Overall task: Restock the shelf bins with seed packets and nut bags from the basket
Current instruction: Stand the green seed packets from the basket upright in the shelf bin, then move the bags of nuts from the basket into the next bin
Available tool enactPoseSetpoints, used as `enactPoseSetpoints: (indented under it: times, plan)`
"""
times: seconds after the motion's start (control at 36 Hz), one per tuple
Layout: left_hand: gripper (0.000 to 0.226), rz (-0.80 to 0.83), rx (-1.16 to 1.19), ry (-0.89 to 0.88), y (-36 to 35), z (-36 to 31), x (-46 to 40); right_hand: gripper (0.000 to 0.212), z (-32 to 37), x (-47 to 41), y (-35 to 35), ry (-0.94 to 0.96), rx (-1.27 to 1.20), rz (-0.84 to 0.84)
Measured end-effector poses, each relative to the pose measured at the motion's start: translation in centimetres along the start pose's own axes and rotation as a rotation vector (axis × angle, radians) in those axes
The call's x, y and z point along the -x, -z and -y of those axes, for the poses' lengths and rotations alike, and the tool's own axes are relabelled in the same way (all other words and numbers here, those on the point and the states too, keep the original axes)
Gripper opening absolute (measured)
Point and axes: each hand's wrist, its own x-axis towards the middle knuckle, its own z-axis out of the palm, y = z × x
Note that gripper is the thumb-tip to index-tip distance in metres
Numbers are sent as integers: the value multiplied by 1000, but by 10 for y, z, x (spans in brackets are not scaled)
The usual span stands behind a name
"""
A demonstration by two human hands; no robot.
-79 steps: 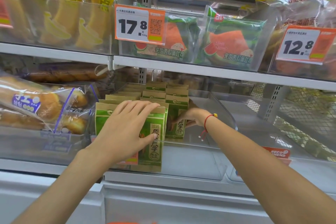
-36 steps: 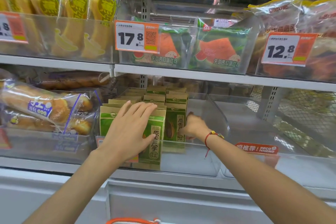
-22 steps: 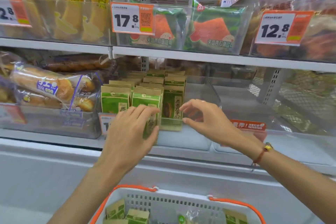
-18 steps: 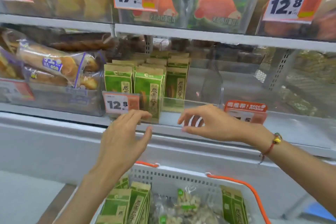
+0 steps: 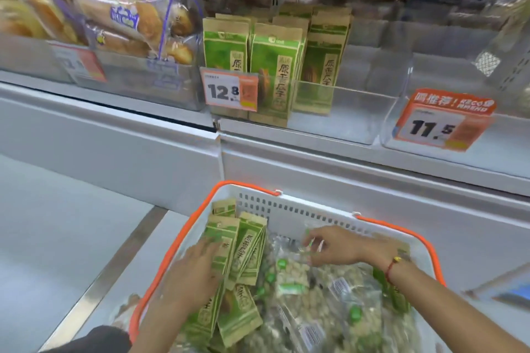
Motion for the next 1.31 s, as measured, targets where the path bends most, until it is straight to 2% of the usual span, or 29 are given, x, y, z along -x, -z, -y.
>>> enactPoseSetpoints:
  times: [0.06,0.14,0.22,0.28,0.39,0.44,0.5,0.56,0.64,0.69,0.75,0.81,0.86,0.94,1.0,1.11,1.17,1.28,1.31]
  plan:
    - [68,12,-8,-7,-18,3,5,52,-3,-3,-14,-5,44,90]
    - [72,-52,-1,8,-35,5,9,75,-4,-5,-36,9,115,249]
    - [72,-105,-5,28,-37,3,9,104,-3,0,-63,-10,300,369]
    - [72,-90,-3,50,-36,0,7,112,1,6,-82,-12,373,317]
    - [73,-94,-10,56,-29,-14,2,93,9,18,-100,173,437,32]
    - [70,-145,-27,30,-26,-24,1,87,9,21,-92,132,224,-13]
    - [67,-170,13,-31,-24,-35,-1,92,8,26,-77,19,-175,16]
    - [57,-107,179,-77,-20,-48,-4,89,6,35,-59,-67,-548,53]
    - [40,203,630,7,-8,-74,-6,64,0,48,-40,-85,-1090,140]
    - [52,439,856,127,0,-92,-5,43,0,53,-34,-8,-1355,148]
    - [68,602,1012,161,6,-102,-2,40,1,54,-31,30,-1524,124]
    - [71,651,1144,130,9,-109,1,33,3,55,-31,28,-1510,76]
    - [70,597,1208,109,10,-112,1,26,5,55,-30,-4,-1411,19]
    - [86,485,1090,62,9,-114,-1,45,-1,50,-32,-35,-1253,-12]
    - [91,422,1047,59,6,-115,-2,49,-4,49,-33,-62,-1219,-61]
    - [70,255,1136,136,8,-120,-1,40,1,48,-32,-46,-1134,-153]
    - [67,234,1165,154,8,-121,-1,49,4,44,-33,-78,-1041,-246]
    - [27,251,1201,151,9,-113,-1,56,11,29,-36,-80,-981,-277]
    - [27,246,1194,151,9,-107,-2,54,15,25,-36,-73,-961,-274]
